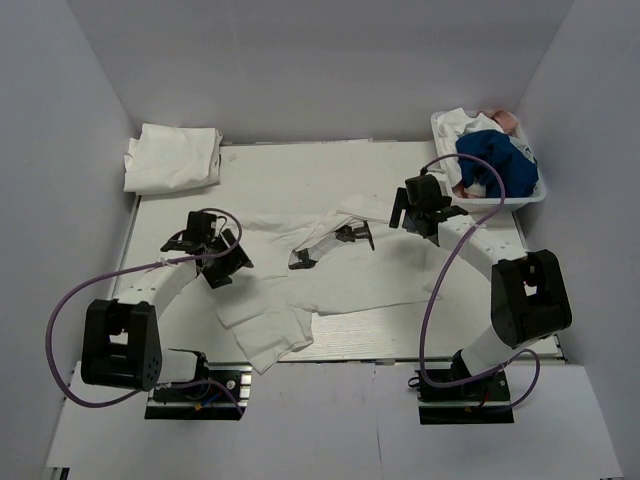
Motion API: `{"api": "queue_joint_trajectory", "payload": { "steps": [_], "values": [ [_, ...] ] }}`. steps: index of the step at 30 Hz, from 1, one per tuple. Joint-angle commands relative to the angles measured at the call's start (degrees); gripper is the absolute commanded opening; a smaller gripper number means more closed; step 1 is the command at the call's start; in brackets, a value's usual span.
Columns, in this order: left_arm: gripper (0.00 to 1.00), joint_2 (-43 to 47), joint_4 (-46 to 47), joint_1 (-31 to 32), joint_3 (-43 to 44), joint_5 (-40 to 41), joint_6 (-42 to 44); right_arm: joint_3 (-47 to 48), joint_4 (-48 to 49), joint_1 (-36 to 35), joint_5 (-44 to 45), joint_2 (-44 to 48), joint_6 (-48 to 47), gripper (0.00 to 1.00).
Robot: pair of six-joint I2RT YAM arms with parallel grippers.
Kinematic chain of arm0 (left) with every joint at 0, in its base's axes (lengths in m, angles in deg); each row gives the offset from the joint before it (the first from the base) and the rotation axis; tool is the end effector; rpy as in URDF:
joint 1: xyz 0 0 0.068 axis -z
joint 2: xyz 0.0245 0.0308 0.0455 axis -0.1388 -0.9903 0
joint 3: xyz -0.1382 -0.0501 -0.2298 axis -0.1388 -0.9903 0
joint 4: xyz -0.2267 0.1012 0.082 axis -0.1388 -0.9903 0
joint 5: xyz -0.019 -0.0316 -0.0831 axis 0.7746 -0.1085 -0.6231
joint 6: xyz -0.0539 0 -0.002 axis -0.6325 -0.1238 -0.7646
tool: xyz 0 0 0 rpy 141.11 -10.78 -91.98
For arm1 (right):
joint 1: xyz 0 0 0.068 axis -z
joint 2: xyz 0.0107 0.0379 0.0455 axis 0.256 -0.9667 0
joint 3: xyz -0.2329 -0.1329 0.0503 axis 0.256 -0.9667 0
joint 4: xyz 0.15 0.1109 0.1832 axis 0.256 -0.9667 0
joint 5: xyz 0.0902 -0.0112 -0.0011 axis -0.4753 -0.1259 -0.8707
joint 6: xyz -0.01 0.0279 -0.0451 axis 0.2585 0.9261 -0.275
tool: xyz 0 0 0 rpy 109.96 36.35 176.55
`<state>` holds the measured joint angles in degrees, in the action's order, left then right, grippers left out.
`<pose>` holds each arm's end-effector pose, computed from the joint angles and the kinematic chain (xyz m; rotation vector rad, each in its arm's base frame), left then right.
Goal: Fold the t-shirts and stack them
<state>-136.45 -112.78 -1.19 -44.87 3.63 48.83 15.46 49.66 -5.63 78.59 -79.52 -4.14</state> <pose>0.2403 -0.0340 0.1851 -0.7105 2.6308 -0.4453 0.3234 0.1059 0.2277 0.2364 2.2532 -0.0654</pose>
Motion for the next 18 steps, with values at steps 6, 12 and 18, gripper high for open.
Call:
{"api": "queue_joint_trajectory", "payload": {
  "steps": [6,12,18],
  "values": [
    [0.76,1.0,-7.0,0.2,0.2,12.0,-6.6,-1.2,2.1,0.5,0.0,0.9,1.4,0.9],
    [0.75,-0.4,-8.4,0.2,-0.1,15.6,-8.1,-1.8,0.6,0.7,1.9,1.1,2.8,0.9],
    [0.63,-3.3,-2.8,-0.5,-1.7,16.3,-9.2,-3.4,1.2,1.0,2.2,2.0,3.5,0.9]
  ]
}}
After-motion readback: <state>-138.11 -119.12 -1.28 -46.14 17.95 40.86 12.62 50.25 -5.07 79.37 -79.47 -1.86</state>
